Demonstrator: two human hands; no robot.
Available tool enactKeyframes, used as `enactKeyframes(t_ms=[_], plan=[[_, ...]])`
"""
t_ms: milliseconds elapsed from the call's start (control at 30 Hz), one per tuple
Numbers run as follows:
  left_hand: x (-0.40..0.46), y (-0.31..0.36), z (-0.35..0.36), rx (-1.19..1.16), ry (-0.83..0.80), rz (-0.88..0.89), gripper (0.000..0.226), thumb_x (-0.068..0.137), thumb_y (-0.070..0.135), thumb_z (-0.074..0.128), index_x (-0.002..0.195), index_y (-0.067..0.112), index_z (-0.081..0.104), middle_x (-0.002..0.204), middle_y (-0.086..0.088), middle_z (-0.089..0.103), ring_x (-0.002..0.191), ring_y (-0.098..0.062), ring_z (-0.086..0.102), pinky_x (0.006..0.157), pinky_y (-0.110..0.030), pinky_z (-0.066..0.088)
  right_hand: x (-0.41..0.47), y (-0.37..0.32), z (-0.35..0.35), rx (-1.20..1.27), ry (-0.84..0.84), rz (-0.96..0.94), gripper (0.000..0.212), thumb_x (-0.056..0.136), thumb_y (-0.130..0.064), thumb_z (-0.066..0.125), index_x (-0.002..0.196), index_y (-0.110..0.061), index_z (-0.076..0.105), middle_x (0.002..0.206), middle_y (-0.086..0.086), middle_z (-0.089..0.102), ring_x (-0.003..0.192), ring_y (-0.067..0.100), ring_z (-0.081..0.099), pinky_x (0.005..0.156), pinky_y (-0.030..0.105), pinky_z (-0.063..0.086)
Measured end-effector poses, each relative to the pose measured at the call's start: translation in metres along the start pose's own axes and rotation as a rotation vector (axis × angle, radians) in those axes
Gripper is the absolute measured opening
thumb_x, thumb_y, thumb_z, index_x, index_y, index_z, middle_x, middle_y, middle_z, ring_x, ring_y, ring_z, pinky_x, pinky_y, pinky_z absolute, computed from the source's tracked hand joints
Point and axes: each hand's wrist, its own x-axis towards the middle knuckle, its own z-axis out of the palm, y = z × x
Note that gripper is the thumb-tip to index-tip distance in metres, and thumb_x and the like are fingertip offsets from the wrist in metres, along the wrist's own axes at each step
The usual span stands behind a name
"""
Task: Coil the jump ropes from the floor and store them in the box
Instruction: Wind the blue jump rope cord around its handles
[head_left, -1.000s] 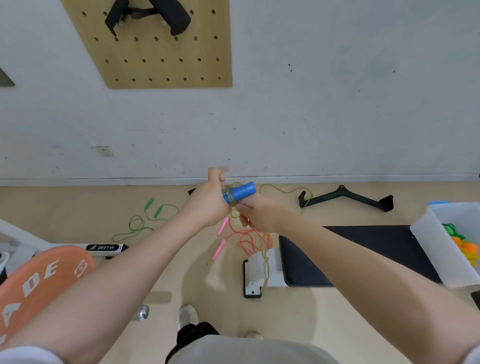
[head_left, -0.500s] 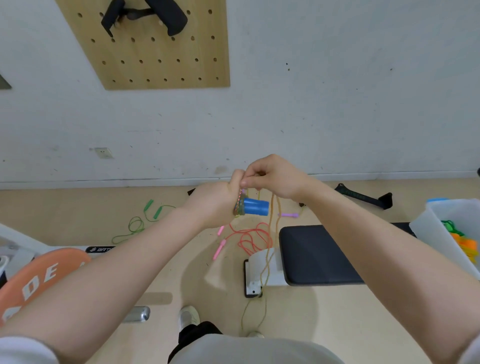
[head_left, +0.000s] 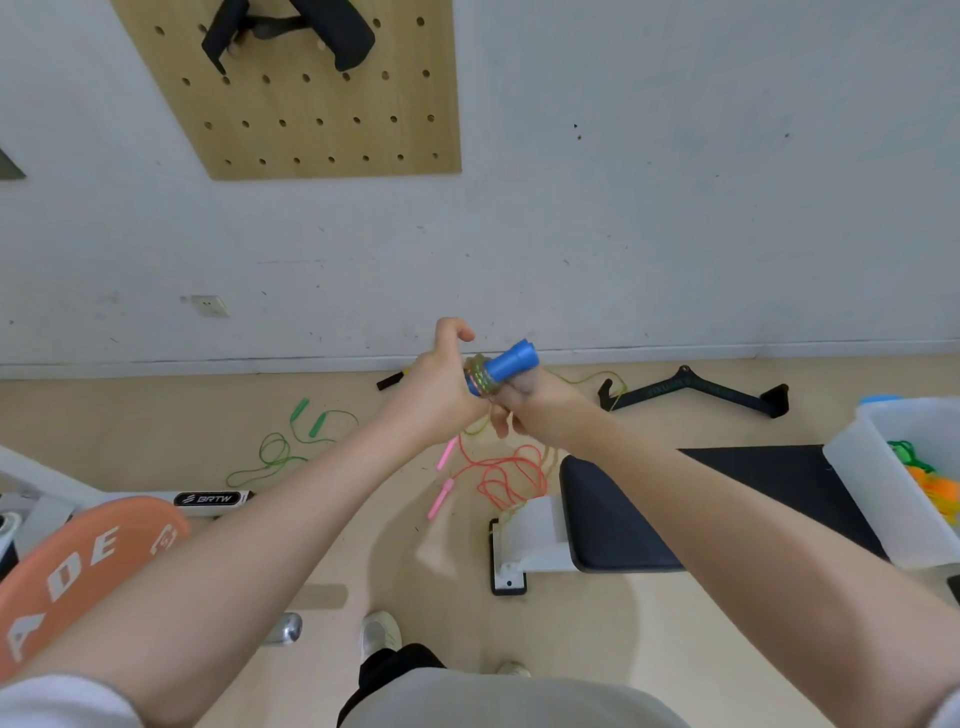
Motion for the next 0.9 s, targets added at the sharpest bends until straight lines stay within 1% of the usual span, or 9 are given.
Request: enactKeyframes(t_ms=[100,133,233,367,500,600,667,767,900], plan=[[0.008,-0.011,0.003,0.044,0.062,-0.079,0.056,0.08,0.017,0.066,0.119,0.016,0.025,0.076,-0.004,0.055,0.066,-0.023,0.053,0.056,-0.033,0.042,-0.004,-0.007,0.008,-0.303,-0.167,0.006,0.021,0.096,0.0,0.033,0.095,-0.001,0.054,0.081,0.003,0.067,0.05,0.002,0.042,0.046,0.008,0.036],[0.011,-0.015,0.003,0.096,0.073,-0.092,0.054,0.082,0.015,0.063,0.121,0.014,0.025,0.074,-0.003,0.052,0.066,-0.025,0.052,0.053,-0.032,0.038,-0.006,-0.008,0.01,-0.357,-0.222,-0.001,0.02,0.095,0.0,0.032,0.096,0.0,0.052,0.084,0.004,0.069,0.051,0.003,0.042,0.044,0.009,0.036],[0.014,-0.027,0.001,0.33,0.038,-0.11,0.053,0.084,0.001,0.051,0.128,0.006,0.022,0.075,-0.01,0.052,0.063,-0.027,0.049,0.051,-0.032,0.031,-0.015,-0.021,0.008,-0.472,-0.321,-0.027,0.02,0.096,-0.015,0.036,0.083,-0.006,0.047,0.064,-0.006,0.058,0.05,0.011,0.044,0.044,0.013,0.033],[0.009,-0.031,0.002,0.594,-0.104,-0.066,0.06,0.086,-0.001,0.044,0.138,0.003,0.015,0.072,-0.007,0.048,0.067,-0.031,0.052,0.057,-0.038,0.038,-0.022,-0.044,-0.01,-0.559,-0.248,-0.208,0.02,0.092,-0.018,0.045,0.076,-0.009,0.053,0.057,-0.007,0.051,0.05,0.005,0.042,0.05,0.019,0.034],[-0.001,-0.017,0.003,0.606,-0.176,0.102,0.047,0.09,0.008,0.043,0.133,0.012,0.025,0.064,0.001,0.041,0.064,-0.026,0.05,0.055,-0.037,0.044,-0.014,-0.042,-0.033,-0.239,-0.053,-0.216,0.016,0.089,-0.021,0.058,0.074,-0.021,0.065,0.056,-0.009,0.052,0.05,0.001,0.045,0.051,0.012,0.034],[-0.01,-0.002,-0.001,0.505,-0.159,0.216,0.057,0.091,0.019,0.05,0.14,0.016,0.02,0.077,-0.004,0.057,0.068,-0.03,0.055,0.062,-0.039,0.048,-0.005,-0.025,-0.046,0.032,0.091,-0.192,0.015,0.083,-0.019,0.068,0.069,-0.014,0.063,0.059,-0.002,0.053,0.053,0.001,0.044,0.06,0.017,0.037],[-0.012,0.005,-0.005,0.372,-0.143,0.232,0.061,0.088,0.022,0.056,0.139,0.016,0.022,0.087,-0.01,0.066,0.074,-0.033,0.061,0.066,-0.043,0.051,-0.004,-0.018,-0.049,0.14,0.09,-0.179,0.014,0.083,-0.017,0.068,0.071,-0.01,0.063,0.063,0.003,0.048,0.054,0.003,0.04,0.055,0.015,0.034],[-0.011,0.011,-0.009,0.151,-0.094,0.242,0.061,0.083,0.019,0.063,0.132,0.016,0.028,0.085,-0.006,0.068,0.077,-0.028,0.063,0.069,-0.04,0.05,-0.006,-0.009,-0.047,0.252,0.054,-0.139,0.02,0.088,-0.019,0.061,0.081,-0.001,0.064,0.061,0.002,0.047,0.051,0.004,0.039,0.051,0.015,0.032],[-0.01,0.01,-0.007,0.021,-0.034,0.217,0.047,0.081,0.02,0.067,0.117,0.025,0.038,0.076,-0.011,0.064,0.065,-0.023,0.058,0.06,-0.031,0.041,-0.005,0.0,-0.027,0.285,0.053,-0.054,0.036,0.094,-0.011,0.046,0.059,-0.015,0.051,0.045,-0.01,0.039,0.04,0.001,0.03,0.049,0.018,0.026]])
